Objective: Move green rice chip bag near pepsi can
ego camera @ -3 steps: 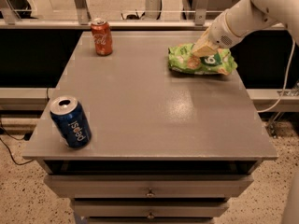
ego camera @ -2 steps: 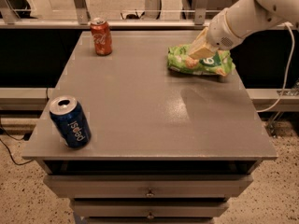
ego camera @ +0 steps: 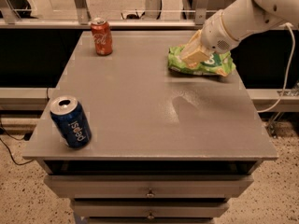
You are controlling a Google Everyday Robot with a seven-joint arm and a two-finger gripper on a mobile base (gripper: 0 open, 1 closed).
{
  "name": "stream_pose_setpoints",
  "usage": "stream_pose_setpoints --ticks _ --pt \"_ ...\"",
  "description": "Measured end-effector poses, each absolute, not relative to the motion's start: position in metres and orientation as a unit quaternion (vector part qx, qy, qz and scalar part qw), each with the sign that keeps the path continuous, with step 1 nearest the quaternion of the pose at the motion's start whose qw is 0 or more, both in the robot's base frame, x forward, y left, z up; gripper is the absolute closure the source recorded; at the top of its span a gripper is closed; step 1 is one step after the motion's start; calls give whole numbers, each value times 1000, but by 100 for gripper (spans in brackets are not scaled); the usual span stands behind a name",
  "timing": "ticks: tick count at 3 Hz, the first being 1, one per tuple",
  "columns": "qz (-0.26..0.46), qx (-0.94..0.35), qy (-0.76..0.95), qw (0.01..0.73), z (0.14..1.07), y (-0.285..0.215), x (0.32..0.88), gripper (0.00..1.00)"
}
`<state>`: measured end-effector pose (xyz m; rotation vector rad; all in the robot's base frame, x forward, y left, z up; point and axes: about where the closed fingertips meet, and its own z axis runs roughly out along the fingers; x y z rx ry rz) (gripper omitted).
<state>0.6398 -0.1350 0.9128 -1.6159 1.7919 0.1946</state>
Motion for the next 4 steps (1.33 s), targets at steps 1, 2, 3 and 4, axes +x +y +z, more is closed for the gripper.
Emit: stream_pose_setpoints --ticks 1,2,3,4 --pt "77 -626 692 352 911 -133 640 45" --pt "65 -619 691 366 917 -136 640 22" --pt "47 -604 694 389 924 -143 650 1" --pt "37 -584 700 408 926 -150 665 0"
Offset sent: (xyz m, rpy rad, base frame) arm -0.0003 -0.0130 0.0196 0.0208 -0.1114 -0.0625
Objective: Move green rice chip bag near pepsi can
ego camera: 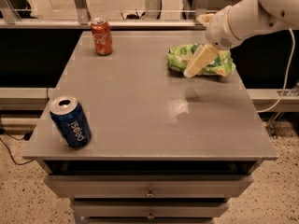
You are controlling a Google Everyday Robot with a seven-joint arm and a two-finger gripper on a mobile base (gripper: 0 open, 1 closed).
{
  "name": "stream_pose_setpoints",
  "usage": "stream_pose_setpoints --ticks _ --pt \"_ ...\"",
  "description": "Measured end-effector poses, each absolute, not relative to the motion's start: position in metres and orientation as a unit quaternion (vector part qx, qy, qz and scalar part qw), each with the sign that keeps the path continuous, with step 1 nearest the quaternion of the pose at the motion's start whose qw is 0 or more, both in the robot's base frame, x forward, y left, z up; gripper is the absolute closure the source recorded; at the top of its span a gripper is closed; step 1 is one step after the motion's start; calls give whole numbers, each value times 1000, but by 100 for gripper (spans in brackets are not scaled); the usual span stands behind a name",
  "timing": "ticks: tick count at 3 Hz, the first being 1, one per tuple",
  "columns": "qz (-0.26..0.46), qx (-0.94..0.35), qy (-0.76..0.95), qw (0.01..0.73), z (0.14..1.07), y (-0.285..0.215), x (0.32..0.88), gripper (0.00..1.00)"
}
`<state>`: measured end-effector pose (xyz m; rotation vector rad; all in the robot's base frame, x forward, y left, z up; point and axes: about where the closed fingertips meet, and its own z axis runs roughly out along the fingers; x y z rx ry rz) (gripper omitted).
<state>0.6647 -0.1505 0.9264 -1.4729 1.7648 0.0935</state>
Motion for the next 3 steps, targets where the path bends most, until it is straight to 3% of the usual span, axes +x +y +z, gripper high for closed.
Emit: stream_pose_setpoints --ticks 3 --pt "48 -529 750 393 875 -166 722 0"
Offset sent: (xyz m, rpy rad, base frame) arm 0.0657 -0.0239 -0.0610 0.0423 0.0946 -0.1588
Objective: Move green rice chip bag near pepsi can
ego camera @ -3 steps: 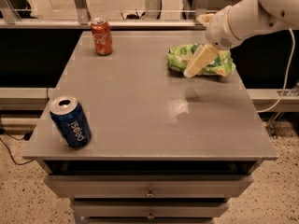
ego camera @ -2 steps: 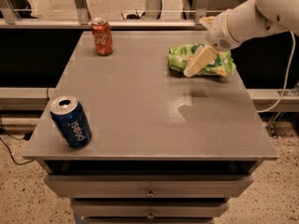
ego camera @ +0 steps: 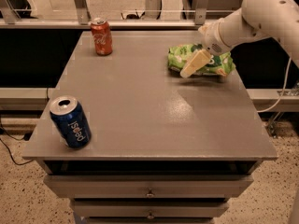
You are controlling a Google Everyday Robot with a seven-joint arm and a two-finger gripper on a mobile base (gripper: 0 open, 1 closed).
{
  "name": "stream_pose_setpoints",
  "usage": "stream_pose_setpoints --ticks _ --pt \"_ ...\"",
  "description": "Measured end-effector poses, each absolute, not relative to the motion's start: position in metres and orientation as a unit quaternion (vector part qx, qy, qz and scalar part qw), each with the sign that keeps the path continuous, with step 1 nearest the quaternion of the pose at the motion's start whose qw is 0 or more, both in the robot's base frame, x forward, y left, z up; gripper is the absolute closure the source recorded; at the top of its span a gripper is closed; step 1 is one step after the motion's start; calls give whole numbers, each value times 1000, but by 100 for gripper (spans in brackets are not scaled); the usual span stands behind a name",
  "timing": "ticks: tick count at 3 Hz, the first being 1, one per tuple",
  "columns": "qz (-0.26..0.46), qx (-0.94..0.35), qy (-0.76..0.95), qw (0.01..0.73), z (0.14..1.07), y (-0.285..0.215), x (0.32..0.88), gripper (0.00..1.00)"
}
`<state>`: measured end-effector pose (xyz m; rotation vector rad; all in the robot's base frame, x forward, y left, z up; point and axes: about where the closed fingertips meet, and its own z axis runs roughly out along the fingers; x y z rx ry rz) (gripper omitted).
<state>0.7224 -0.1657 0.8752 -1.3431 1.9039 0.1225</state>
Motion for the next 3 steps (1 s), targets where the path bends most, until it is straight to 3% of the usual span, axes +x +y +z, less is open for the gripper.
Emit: stream_pose_setpoints --ticks 1,3 --pt "54 -518 762 385 864 -168 734 12" --pt "52 -502 771 387 862 -174 738 58"
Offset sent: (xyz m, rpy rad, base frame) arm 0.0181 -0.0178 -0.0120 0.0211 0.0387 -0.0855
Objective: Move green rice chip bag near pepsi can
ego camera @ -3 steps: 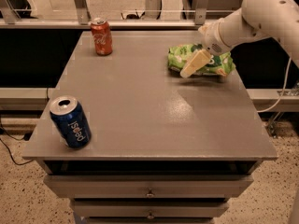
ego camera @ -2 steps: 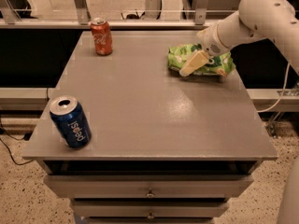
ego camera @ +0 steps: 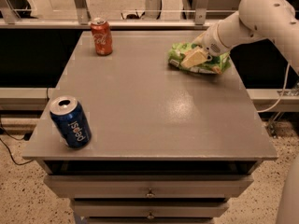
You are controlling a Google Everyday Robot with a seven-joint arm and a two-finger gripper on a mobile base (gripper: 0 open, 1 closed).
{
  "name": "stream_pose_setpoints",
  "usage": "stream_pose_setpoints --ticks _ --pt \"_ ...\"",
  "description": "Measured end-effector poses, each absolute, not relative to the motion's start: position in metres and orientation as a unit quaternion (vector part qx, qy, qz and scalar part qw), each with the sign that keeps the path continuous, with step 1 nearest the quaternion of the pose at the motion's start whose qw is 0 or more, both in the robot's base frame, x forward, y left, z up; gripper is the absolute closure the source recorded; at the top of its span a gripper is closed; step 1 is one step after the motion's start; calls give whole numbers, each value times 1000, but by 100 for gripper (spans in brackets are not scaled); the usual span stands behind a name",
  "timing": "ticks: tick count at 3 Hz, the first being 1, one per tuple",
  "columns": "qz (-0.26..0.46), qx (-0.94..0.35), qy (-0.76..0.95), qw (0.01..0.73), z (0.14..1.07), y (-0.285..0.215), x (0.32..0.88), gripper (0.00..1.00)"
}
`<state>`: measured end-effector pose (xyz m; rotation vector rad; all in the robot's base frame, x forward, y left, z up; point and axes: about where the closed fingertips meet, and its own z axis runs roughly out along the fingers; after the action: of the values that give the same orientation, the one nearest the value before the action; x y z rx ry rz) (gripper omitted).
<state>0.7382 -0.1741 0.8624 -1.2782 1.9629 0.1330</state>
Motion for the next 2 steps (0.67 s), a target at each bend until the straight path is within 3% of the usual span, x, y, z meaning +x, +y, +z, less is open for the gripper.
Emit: stream_pose_setpoints --ticks 2 --pt "39 -514 754 406 890 -169 724 100"
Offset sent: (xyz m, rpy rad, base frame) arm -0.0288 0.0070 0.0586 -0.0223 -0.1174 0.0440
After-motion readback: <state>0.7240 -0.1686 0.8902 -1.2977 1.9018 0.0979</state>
